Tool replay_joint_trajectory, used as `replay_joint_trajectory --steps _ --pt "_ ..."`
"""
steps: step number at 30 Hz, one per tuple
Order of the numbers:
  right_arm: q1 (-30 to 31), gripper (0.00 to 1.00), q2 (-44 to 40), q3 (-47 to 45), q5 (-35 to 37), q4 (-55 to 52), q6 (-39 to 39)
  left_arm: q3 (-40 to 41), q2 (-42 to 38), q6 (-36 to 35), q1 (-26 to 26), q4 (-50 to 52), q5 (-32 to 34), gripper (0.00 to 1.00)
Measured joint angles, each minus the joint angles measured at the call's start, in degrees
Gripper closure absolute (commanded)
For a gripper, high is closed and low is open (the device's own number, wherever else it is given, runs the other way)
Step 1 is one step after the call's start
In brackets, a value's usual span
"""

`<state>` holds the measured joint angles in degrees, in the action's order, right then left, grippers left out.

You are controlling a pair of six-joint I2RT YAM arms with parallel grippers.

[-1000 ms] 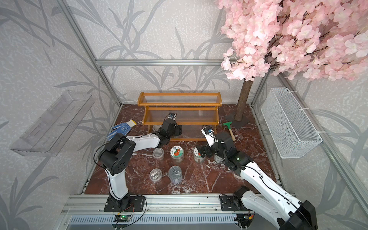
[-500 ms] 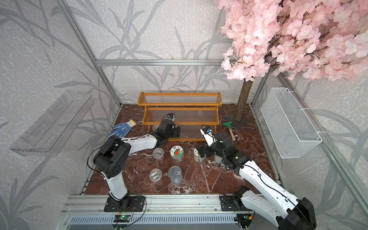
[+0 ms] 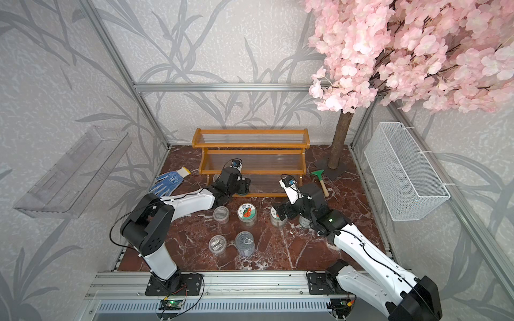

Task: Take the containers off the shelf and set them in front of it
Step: 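Pick up a container from the shelf.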

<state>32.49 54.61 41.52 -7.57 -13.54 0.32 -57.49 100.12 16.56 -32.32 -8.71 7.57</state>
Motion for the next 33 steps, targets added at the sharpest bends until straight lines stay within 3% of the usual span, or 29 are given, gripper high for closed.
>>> replay_joint_trajectory --steps 19,33 --pt "0.0 0.01 -2.1 0.0 0.0 0.0 0.0 2.3 -10.0 -3.5 -0.2 8.6 -0.7 0.28" --pt "-1.0 0.01 -2.1 2.4 -6.1 -4.5 -0.1 3.6 -26.7 -5.0 -0.8 19.8 -6.0 0.28"
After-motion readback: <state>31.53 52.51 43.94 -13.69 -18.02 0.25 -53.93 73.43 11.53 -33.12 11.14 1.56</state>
